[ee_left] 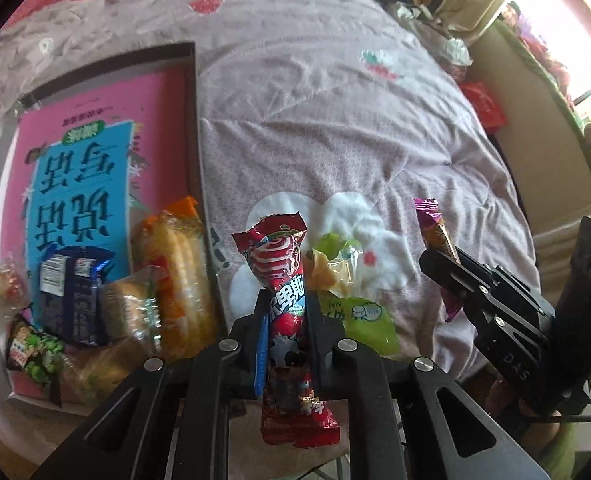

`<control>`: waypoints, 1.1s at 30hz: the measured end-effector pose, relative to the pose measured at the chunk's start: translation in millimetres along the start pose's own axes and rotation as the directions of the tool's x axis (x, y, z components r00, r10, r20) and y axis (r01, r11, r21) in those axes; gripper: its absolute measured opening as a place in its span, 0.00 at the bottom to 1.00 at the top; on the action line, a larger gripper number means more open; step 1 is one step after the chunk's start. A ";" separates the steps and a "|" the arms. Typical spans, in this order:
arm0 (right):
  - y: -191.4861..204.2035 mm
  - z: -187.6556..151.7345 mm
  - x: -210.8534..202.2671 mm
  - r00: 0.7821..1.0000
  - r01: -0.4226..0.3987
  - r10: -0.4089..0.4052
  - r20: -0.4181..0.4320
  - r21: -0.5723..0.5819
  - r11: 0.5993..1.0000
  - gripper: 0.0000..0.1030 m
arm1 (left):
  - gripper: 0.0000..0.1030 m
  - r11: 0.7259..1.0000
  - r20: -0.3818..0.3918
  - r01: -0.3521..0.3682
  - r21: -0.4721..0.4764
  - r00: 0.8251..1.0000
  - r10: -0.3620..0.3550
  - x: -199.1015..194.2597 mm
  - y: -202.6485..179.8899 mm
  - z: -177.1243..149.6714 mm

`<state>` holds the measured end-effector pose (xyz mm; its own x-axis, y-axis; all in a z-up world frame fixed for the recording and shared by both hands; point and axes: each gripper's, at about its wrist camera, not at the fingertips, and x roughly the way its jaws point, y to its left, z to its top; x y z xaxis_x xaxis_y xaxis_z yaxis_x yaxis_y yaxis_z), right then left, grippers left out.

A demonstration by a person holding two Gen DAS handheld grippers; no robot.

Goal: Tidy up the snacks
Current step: 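Lift both snacks and carry them over the tray with both tools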

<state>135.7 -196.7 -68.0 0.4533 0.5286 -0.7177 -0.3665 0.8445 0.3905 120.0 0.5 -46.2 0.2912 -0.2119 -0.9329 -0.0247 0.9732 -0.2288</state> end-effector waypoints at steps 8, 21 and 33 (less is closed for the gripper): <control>32.3 -3.0 -10.4 0.998 0.023 -0.019 0.054 -0.082 0.996 0.20 | 0.16 1.000 0.044 -0.007 0.003 0.999 0.007 -21.4 10.2 0.3; 90.2 -9.3 -18.8 0.996 -0.004 0.021 0.091 -0.175 0.985 0.20 | 0.16 1.000 0.096 -0.010 -0.020 0.995 0.011 -44.3 34.9 -14.9; 129.8 -17.0 -15.5 0.996 -0.029 0.048 0.071 -0.251 0.968 0.20 | 0.16 0.995 0.138 -0.003 -0.096 0.990 0.016 -64.7 73.5 -24.9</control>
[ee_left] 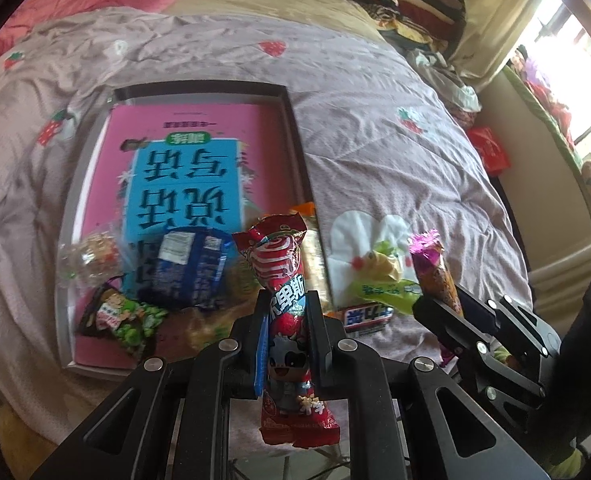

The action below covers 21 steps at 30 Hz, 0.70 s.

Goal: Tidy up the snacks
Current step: 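Lift both snacks and carry them over the tray with both tools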

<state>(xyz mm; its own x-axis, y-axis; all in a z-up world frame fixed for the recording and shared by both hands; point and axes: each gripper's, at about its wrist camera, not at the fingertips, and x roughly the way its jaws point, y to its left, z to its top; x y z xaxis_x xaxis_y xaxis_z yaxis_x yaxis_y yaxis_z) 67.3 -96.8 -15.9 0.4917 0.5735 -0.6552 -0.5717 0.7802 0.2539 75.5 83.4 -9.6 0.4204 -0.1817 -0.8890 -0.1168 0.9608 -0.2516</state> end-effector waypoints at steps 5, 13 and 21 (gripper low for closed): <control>11.2 0.6 3.0 1.000 -0.008 0.008 -0.006 -0.020 1.000 0.20 | 0.16 0.999 0.022 -0.016 -0.046 1.000 0.017 -9.4 24.7 -0.8; 25.9 0.5 8.9 1.000 -0.018 0.017 -0.019 -0.043 0.999 0.20 | 0.16 0.991 0.062 -0.048 -0.127 0.996 0.056 -24.2 67.3 -0.9; 45.3 1.0 18.9 0.999 -0.037 0.034 -0.039 -0.076 0.996 0.20 | 0.16 0.979 0.092 -0.051 -0.199 0.993 0.071 -29.0 103.4 -2.1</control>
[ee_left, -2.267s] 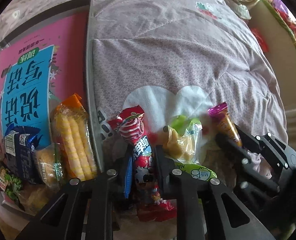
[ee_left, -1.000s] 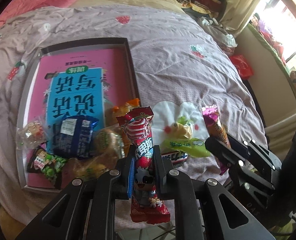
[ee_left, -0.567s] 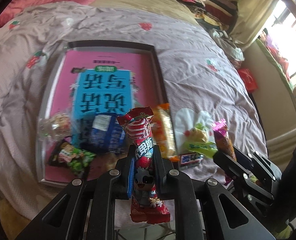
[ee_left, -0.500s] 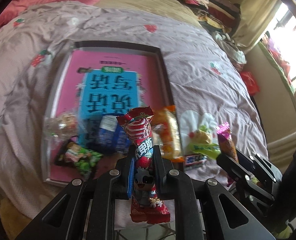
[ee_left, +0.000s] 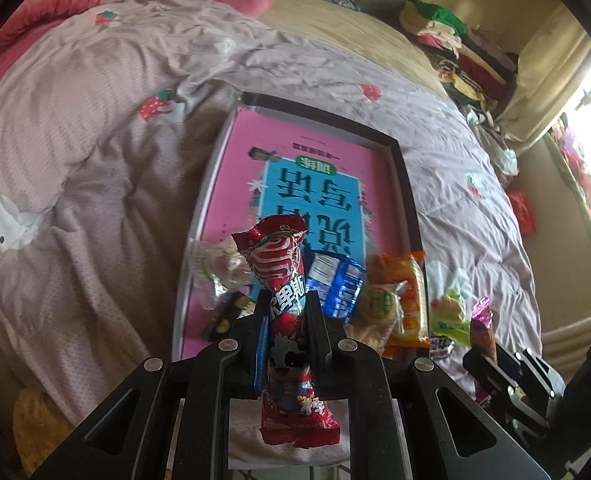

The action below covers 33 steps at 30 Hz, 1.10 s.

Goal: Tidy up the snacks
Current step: 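Lift both snacks and carry them over the tray with both tools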

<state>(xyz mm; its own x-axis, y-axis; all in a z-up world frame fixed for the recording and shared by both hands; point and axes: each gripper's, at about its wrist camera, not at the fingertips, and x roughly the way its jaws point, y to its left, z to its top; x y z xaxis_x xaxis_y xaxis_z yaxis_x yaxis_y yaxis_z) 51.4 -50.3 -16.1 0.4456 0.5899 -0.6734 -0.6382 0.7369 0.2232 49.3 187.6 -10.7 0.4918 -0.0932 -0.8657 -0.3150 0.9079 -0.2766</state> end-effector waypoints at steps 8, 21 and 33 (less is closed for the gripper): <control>18.9 6.5 16.4 1.000 -0.010 0.009 -0.023 -0.028 1.000 0.20 | 0.16 1.000 0.034 -0.014 0.022 0.999 0.014 6.5 3.6 -1.6; 40.2 15.1 40.7 0.999 -0.009 0.006 -0.051 -0.060 0.998 0.20 | 0.16 0.997 0.000 0.002 0.075 1.000 -0.002 31.5 -1.3 -9.4; 52.0 25.7 58.0 0.998 -0.008 0.003 -0.062 -0.073 0.997 0.20 | 0.16 0.996 -0.022 0.021 0.082 1.000 -0.019 42.3 0.0 -10.6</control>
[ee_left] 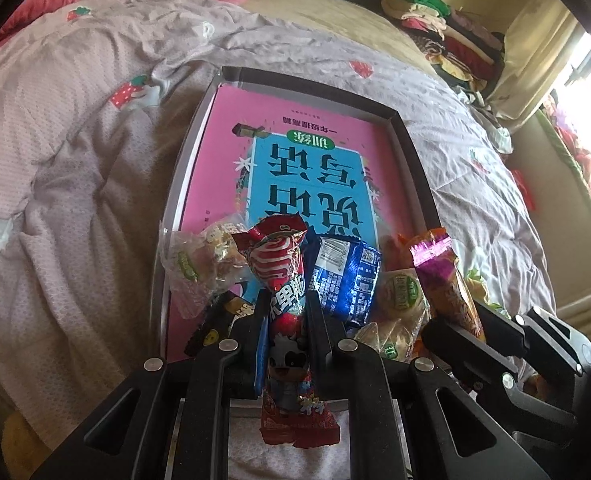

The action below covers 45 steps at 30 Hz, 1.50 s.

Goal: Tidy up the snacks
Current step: 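Lift both snacks and carry them over the tray with both tools, then lower both snacks onto the tray and open both tools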

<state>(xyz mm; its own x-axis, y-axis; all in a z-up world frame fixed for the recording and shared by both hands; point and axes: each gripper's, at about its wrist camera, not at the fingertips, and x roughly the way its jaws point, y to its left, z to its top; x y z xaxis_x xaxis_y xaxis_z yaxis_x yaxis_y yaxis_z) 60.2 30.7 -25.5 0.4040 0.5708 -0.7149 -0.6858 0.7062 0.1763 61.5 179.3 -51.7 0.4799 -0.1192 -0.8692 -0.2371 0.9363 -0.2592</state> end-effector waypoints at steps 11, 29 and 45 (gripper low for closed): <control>0.9 14.5 16.5 0.999 0.034 -0.034 -0.020 -0.002 0.999 0.20 | 0.16 1.000 -0.017 0.007 -0.011 1.000 -0.007 7.2 4.0 0.3; 1.6 12.7 36.5 0.998 0.026 -0.025 -0.060 0.018 1.000 0.21 | 0.16 1.000 -0.025 0.007 -0.009 1.000 -0.007 10.8 5.0 -0.5; 0.5 7.2 37.2 0.998 0.020 -0.019 -0.065 0.022 1.000 0.22 | 0.16 1.000 -0.030 0.007 -0.010 1.000 -0.008 11.6 5.1 -0.5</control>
<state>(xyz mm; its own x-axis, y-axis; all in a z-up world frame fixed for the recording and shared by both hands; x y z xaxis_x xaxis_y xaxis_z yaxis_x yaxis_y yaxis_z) 79.2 55.3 -47.1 0.3764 0.5289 -0.7606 -0.6641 0.7265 0.1765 65.5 182.5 -63.3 0.4558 -0.1362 -0.8796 -0.2421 0.9320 -0.2698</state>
